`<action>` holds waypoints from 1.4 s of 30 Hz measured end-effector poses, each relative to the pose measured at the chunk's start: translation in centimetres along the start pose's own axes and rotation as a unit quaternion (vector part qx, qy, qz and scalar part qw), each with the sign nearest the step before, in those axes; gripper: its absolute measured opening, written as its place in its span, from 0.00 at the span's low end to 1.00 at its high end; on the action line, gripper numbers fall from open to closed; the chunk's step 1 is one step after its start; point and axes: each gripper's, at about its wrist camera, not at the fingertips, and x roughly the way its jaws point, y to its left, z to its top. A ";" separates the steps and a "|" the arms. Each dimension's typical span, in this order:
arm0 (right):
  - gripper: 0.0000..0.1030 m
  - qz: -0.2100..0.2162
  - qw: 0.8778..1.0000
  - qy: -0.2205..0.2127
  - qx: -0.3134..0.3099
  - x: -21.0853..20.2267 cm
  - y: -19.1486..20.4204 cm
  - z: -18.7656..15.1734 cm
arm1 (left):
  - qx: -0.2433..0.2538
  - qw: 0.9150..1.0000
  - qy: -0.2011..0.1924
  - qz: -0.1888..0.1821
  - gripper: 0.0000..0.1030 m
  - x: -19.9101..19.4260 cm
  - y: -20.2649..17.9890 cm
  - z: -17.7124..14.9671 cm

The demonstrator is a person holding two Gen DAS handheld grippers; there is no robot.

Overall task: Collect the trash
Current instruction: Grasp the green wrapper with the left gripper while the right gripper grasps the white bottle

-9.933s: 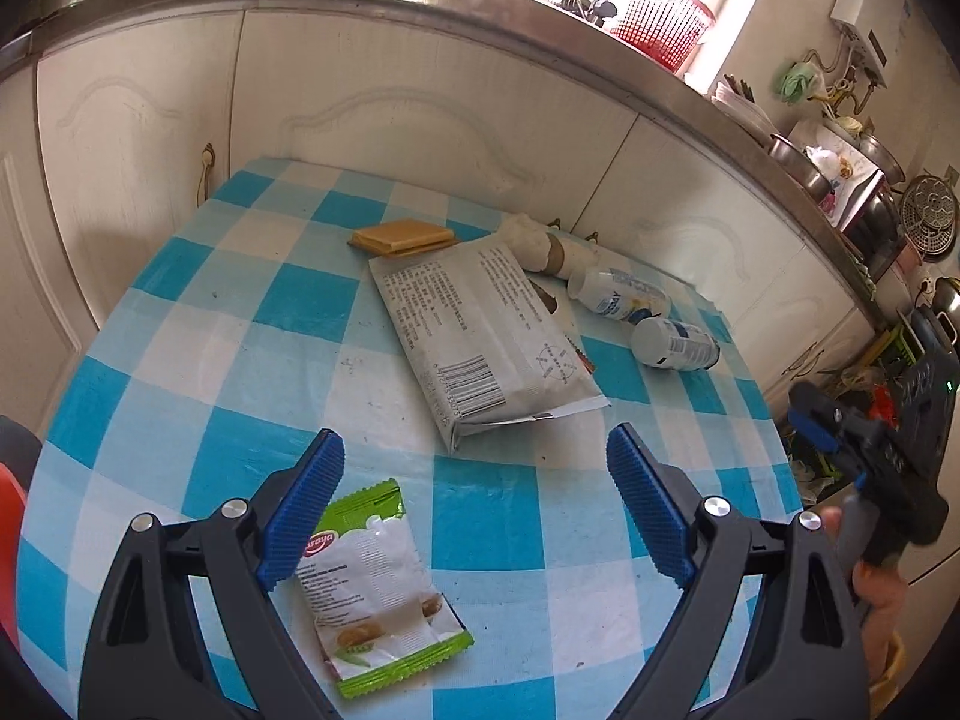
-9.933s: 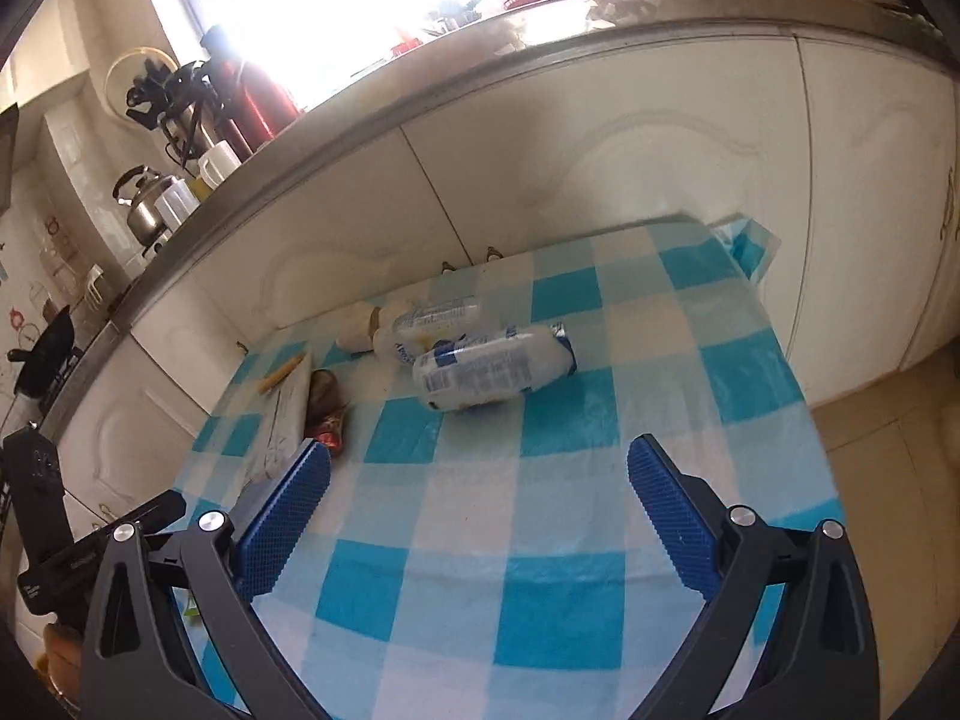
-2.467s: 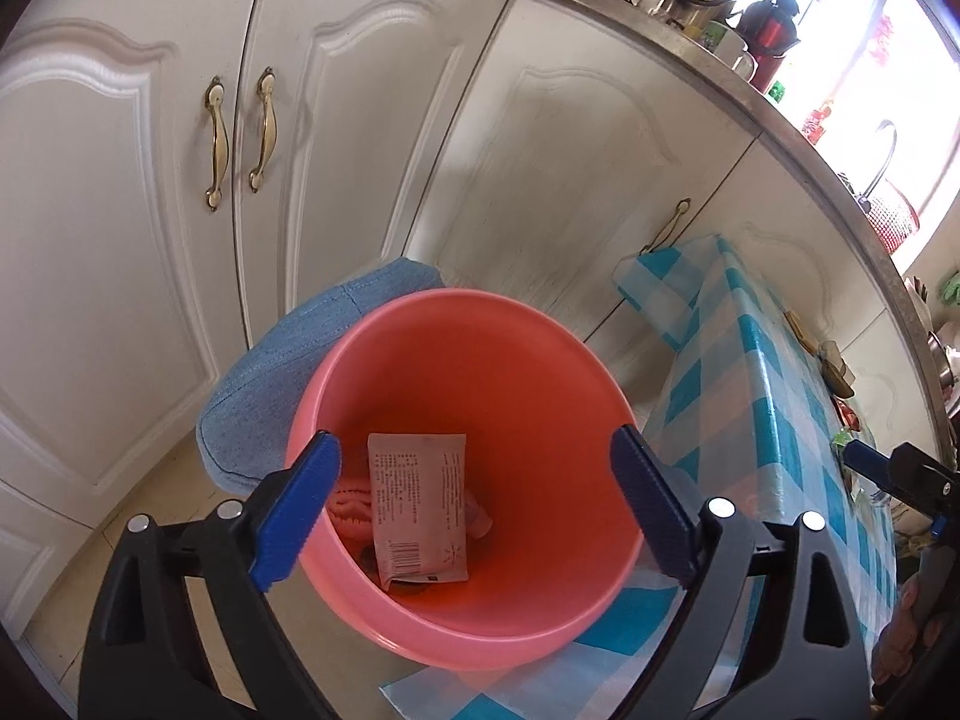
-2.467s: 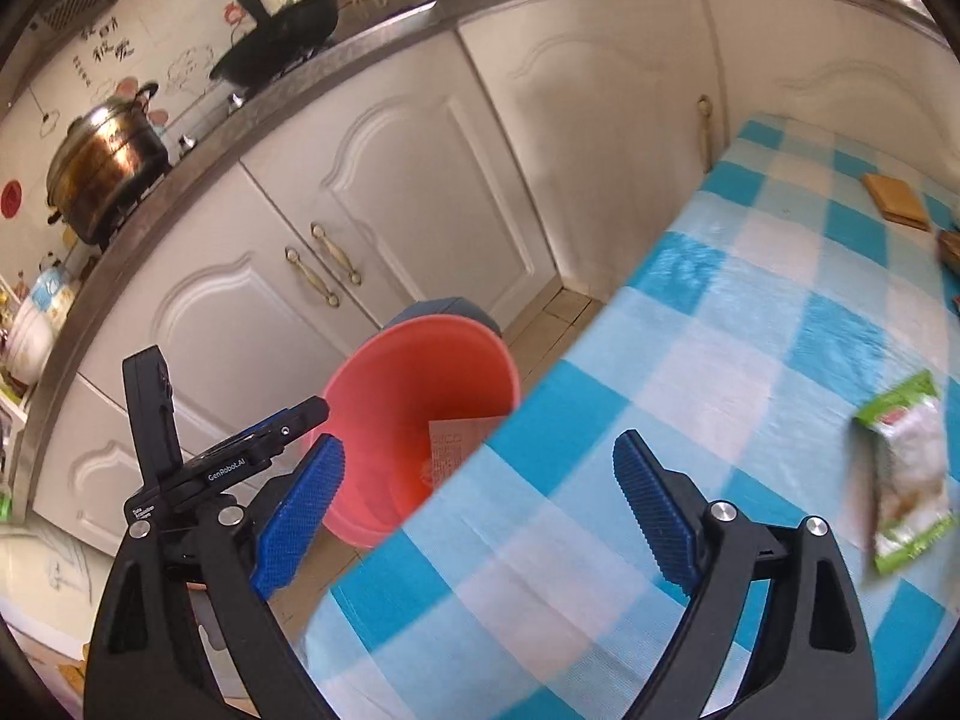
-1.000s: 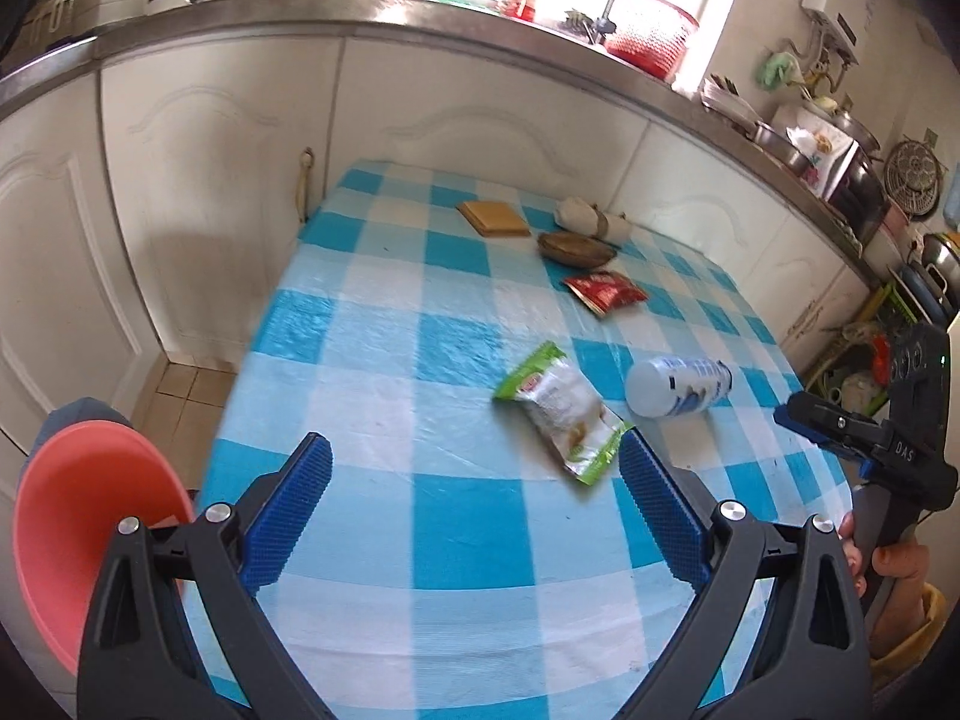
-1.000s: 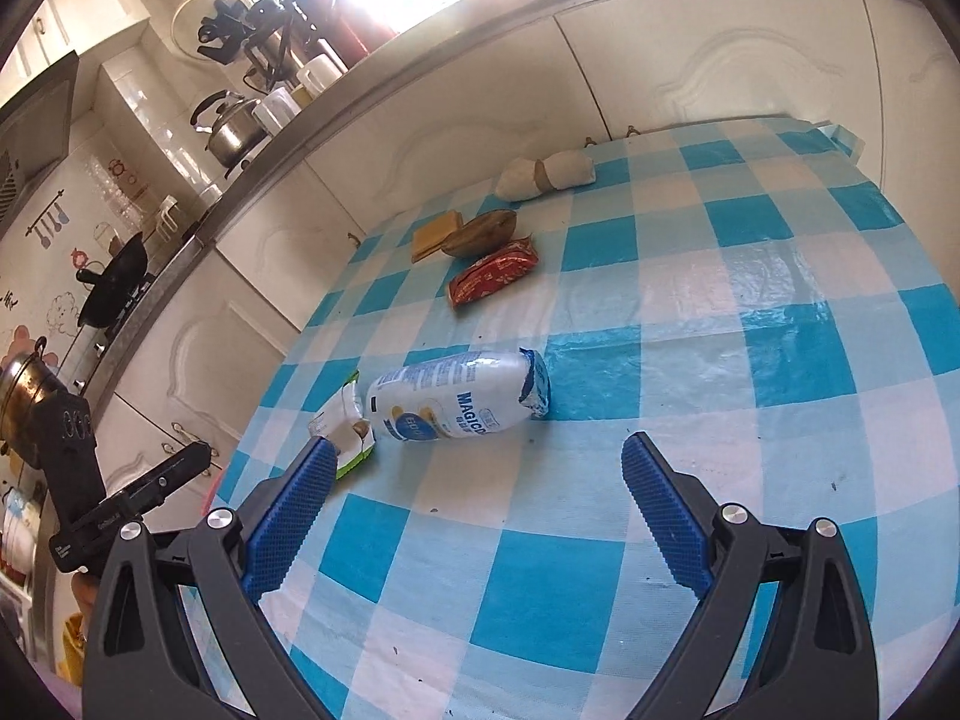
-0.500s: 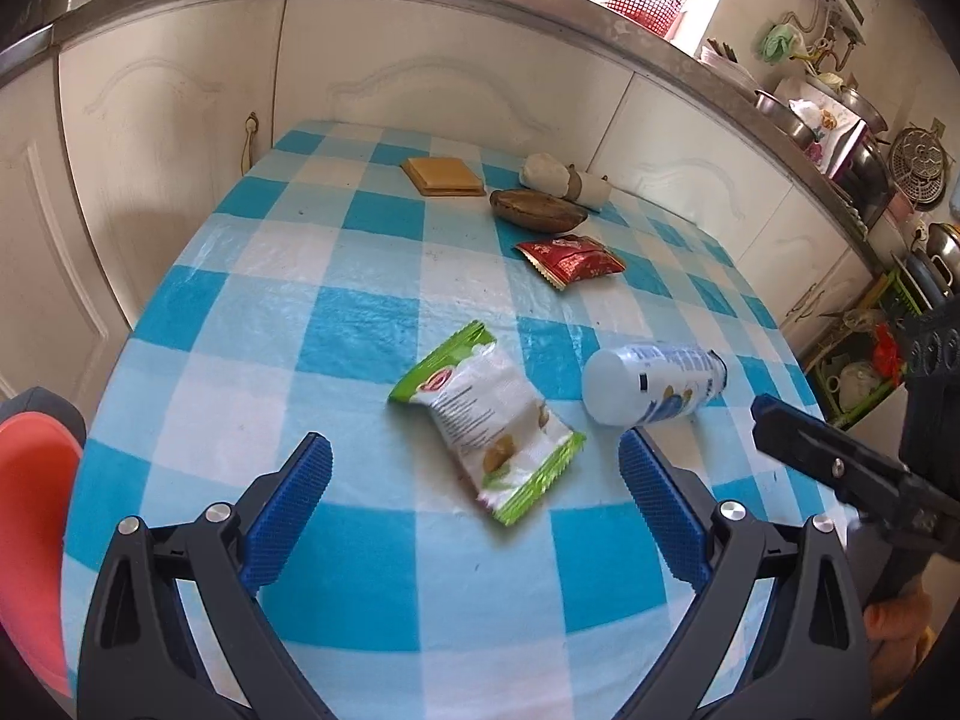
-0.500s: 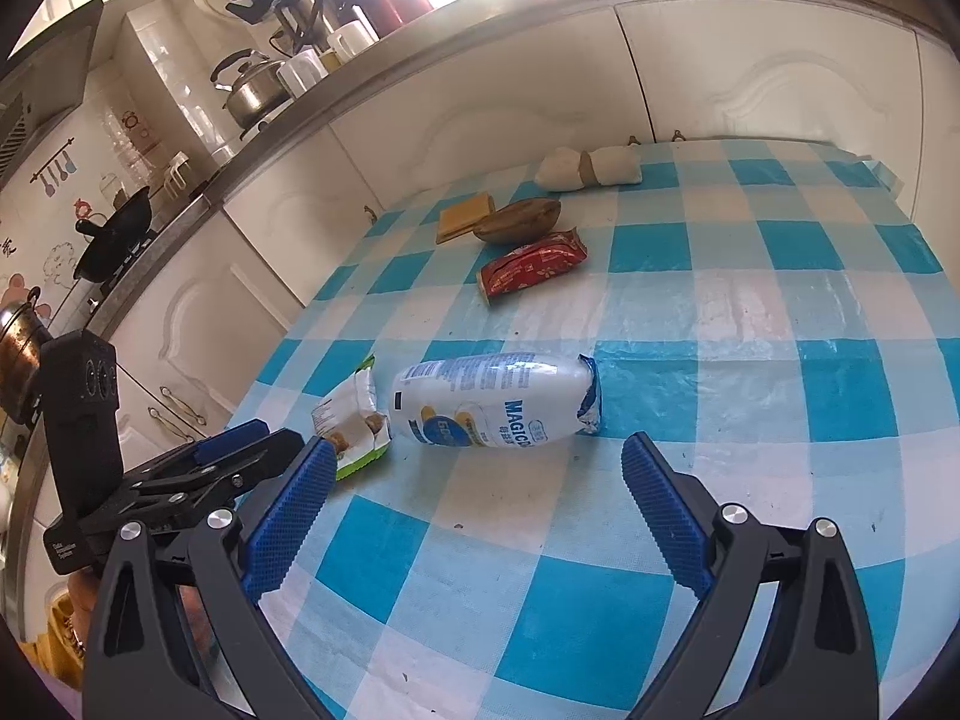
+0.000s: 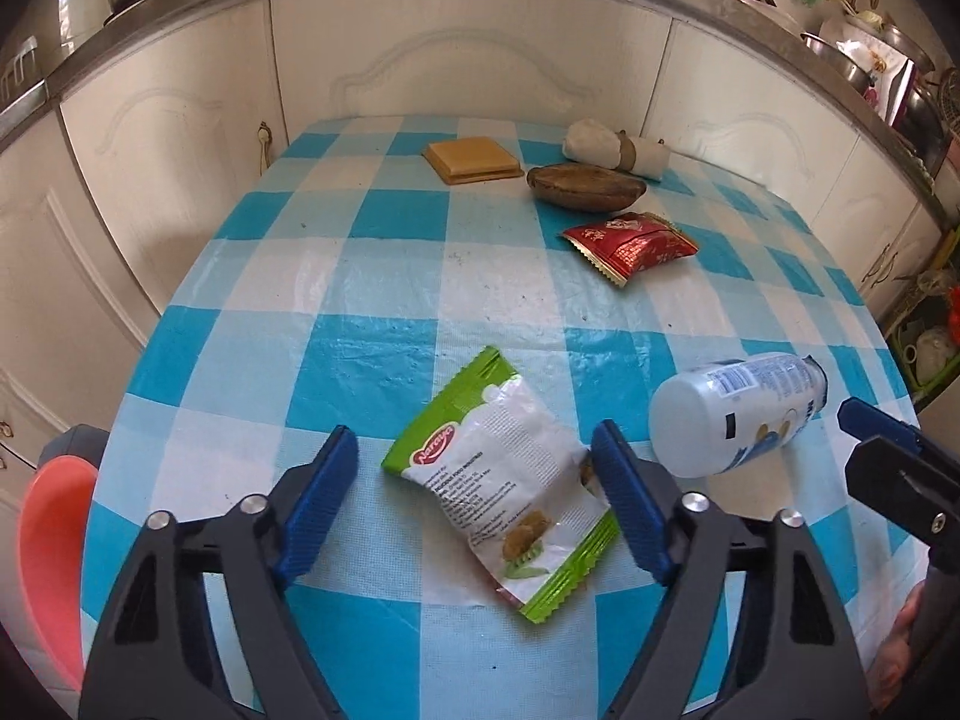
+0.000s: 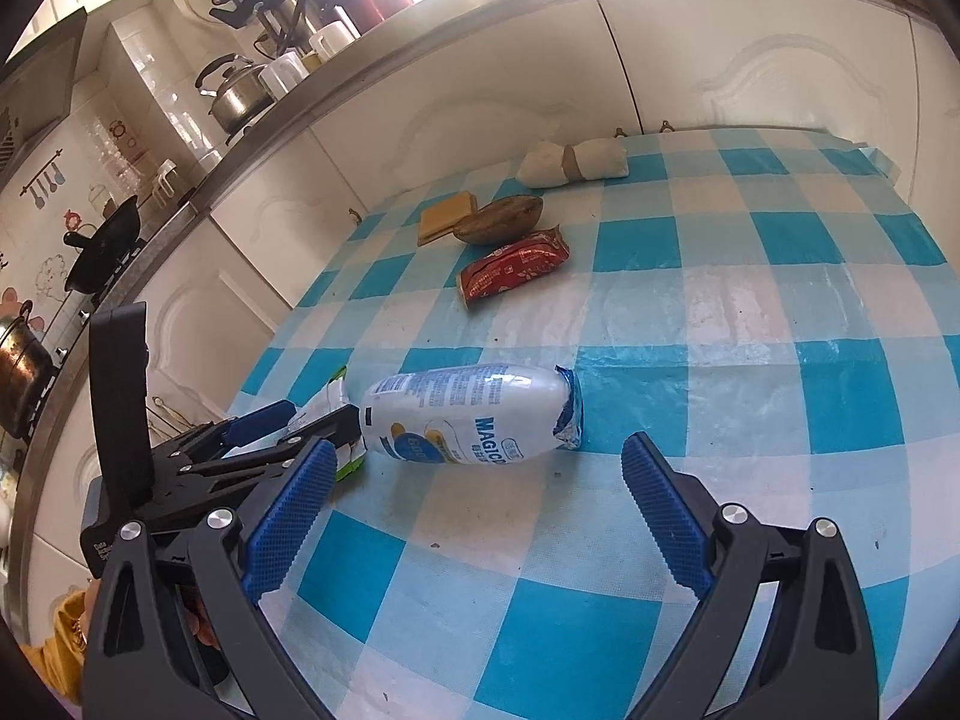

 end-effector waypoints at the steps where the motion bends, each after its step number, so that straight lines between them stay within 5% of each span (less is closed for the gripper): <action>1: 0.92 0.000 1.000 -0.001 -0.004 0.0 0.1 0.1 | 0.001 1.000 0.000 0.001 0.73 0.0 0.0 0.0; 12: 0.92 -0.034 0.983 0.028 -0.177 1.2 4.1 1.2 | 0.000 1.000 -0.009 0.004 0.38 -0.3 1.4 0.1; 19: 0.92 -0.061 0.951 0.064 -0.297 3.4 6.3 0.7 | -0.021 0.999 -0.014 -0.026 0.37 -0.7 2.9 -0.2; 26: 0.92 -0.091 0.927 0.096 -0.352 5.9 6.6 0.2 | -0.036 0.998 -0.016 -0.051 0.37 -1.0 3.9 -0.7; 32: 0.92 -0.088 0.921 0.124 -0.358 7.5 6.2 0.3 | -0.044 0.997 -0.018 -0.061 0.37 -1.1 4.2 -0.9; 39: 0.92 -0.070 0.930 0.132 -0.337 7.7 5.7 0.9 | -0.047 0.996 -0.018 -0.068 0.37 -1.2 4.4 -1.0; 42: 0.81 -0.058 0.936 0.122 -0.324 7.3 5.6 1.0 | -0.050 0.996 -0.019 -0.072 0.37 -1.2 4.5 -1.0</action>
